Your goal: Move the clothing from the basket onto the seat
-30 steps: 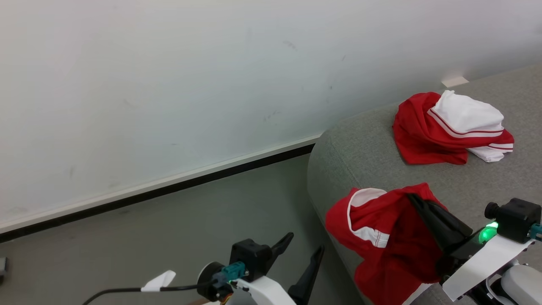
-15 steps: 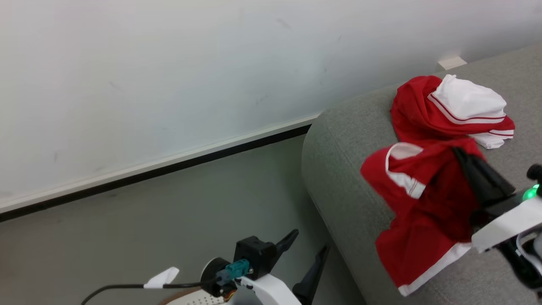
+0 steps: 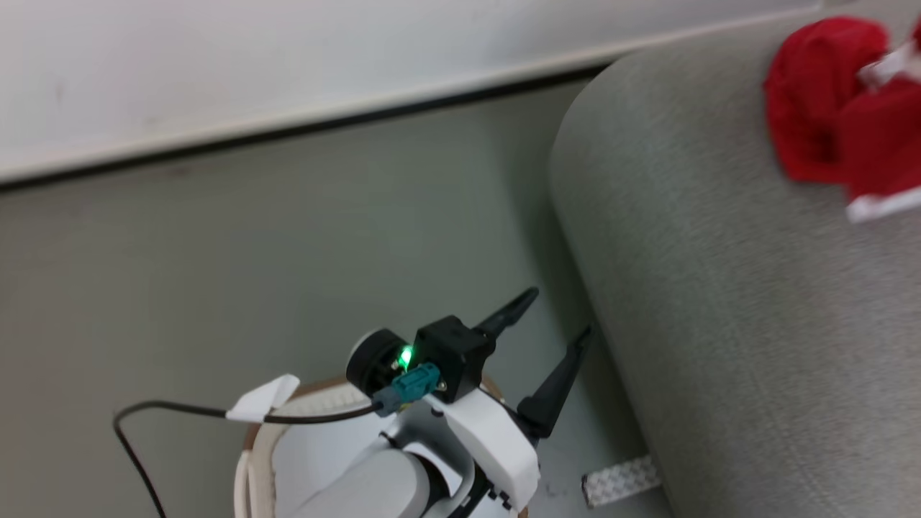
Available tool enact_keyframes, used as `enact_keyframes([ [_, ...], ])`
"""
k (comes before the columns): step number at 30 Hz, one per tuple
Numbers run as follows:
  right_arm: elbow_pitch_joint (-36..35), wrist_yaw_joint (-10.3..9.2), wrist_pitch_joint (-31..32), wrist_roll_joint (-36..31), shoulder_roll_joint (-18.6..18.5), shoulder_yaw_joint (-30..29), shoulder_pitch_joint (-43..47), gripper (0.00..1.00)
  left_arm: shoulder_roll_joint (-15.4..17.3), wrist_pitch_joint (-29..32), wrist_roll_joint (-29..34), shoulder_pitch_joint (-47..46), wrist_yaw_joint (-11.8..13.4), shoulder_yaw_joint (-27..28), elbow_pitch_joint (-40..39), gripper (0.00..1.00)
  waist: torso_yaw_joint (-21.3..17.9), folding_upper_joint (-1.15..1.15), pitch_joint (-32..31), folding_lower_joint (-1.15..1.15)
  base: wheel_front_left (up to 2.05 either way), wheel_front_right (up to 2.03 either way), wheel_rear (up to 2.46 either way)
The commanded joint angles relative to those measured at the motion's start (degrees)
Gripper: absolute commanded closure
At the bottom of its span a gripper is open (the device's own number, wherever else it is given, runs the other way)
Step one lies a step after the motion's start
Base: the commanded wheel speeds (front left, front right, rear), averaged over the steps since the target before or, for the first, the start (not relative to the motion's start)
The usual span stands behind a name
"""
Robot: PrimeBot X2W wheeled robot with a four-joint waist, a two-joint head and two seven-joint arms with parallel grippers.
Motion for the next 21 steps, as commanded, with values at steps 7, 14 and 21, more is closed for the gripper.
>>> enact_keyframes([
  [7, 13.4, -0.14, -0.6, -6.2, -3.8, -13.9, -11.2, 1.00, 0.9, 1.4, 3.2, -4.9, 0.5, 0.3, -4.5, 0.00, 5.7, 0.00, 14.9, -0.01, 0.00, 0.00, 0.00],
  [14, 28.2, -0.14, -1.6, -11.4, 3.1, -25.1, -6.4, 1.00, 0.8, 0.9, 3.9, -4.9, 1.3, 0.2, -4.9, 0.00, 6.4, 0.00, 17.5, -0.01, 0.00, 0.00, 0.00],
  [21, 22.1, -0.14, -1.5, -16.1, 13.2, -33.8, 4.7, 0.00, 2.1, -1.5, 2.7, -4.1, 2.1, 2.4, -3.3, 0.00, 5.1, 0.00, 14.4, -0.01, 0.00, 0.00, 0.00],
])
